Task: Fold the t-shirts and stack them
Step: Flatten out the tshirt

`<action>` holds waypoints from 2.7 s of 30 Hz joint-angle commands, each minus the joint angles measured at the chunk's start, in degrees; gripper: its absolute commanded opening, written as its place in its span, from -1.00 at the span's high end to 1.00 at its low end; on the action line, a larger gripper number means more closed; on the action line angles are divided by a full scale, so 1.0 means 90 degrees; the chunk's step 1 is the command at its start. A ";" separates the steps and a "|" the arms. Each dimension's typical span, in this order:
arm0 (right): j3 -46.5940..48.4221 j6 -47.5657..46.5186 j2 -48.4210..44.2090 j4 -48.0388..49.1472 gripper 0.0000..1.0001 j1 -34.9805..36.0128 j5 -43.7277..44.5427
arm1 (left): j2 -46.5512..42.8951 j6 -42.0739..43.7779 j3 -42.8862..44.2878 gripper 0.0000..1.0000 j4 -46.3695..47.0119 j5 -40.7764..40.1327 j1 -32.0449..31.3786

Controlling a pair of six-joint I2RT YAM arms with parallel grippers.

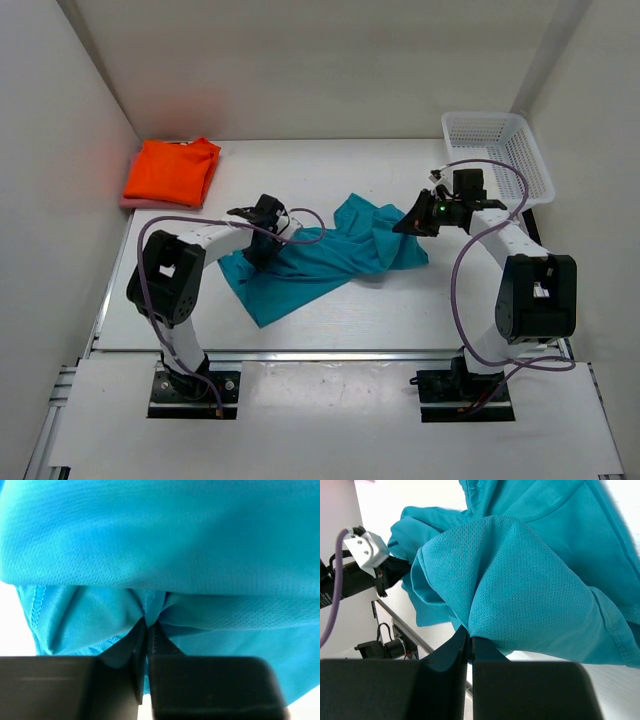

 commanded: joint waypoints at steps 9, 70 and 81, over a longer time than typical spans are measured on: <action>-0.0010 0.0074 -0.0853 -0.0103 1.00 -0.0902 0.0482 | -0.0432 -0.0161 0.3592 1.00 -0.1368 0.2145 0.1558; -0.3193 0.0425 -0.1821 0.0971 -0.09 -0.0082 0.1165 | -0.1311 0.0708 -0.1002 0.29 -0.0168 0.1708 0.1346; -0.3144 0.0367 -0.2093 0.0679 -0.19 -0.0326 0.1301 | -0.1623 0.0570 -0.0339 1.00 -0.0538 0.1893 0.1375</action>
